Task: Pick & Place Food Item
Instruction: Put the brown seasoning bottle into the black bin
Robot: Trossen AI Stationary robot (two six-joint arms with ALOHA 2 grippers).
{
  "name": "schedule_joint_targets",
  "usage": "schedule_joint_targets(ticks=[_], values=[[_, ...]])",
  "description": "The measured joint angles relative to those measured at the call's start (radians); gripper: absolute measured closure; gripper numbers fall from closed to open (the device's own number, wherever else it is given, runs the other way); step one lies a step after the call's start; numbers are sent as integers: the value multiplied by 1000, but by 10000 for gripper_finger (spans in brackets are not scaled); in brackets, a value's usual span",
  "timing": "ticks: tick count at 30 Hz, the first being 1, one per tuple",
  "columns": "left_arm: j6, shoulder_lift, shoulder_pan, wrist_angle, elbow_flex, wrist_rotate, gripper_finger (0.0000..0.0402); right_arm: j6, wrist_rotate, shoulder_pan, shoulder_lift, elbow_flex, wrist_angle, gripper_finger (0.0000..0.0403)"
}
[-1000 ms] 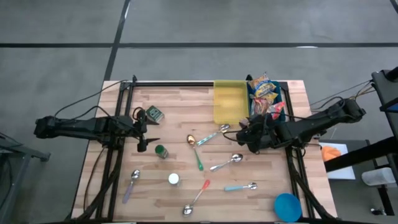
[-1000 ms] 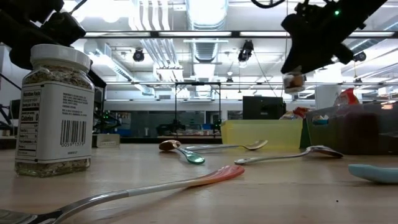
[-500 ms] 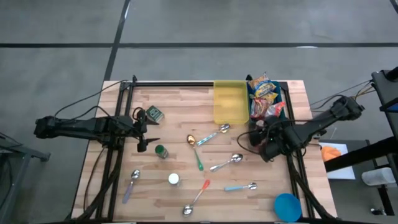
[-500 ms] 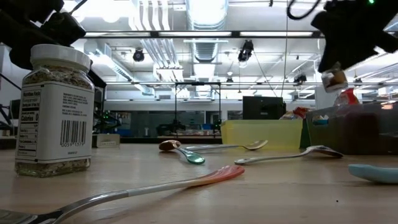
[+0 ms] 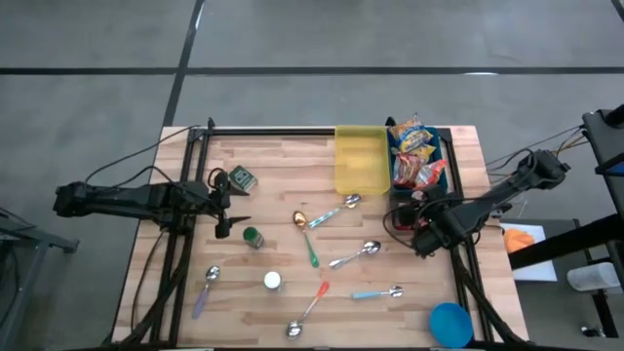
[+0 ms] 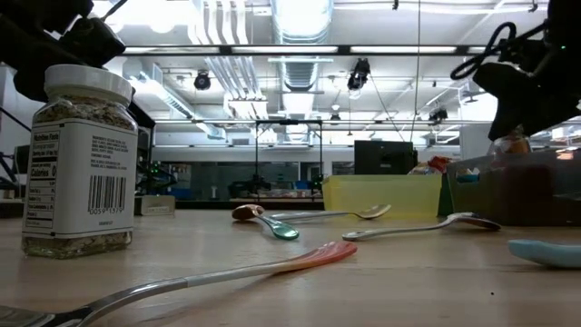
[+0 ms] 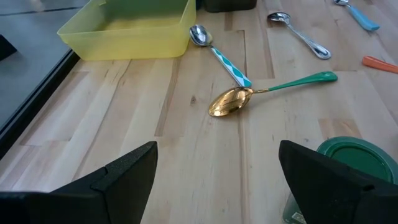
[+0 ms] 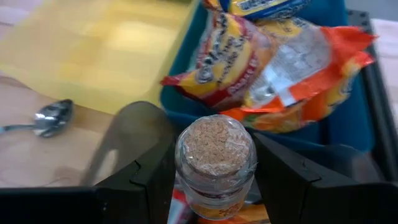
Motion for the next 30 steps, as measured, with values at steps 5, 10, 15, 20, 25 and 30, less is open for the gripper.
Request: schedule_joint_targets(ticks=[5,10,15,20,25,30], values=[[0,0,0,0,0,0,61,3,1,0,21,4,-3,219],[0,0,0,0,0,0,61,3,-3,-6,51,15,-1,219],[0,0,0,0,0,0,61,-11,20,-46,81,52,-19,219],[0,0,0,0,0,0,61,-10,80,-100,103,76,-11,219],[0,0,0,0,0,0,61,-34,98,-145,159,75,59,219],[0,0,0,0,0,0,61,-20,116,-172,240,77,80,219]])
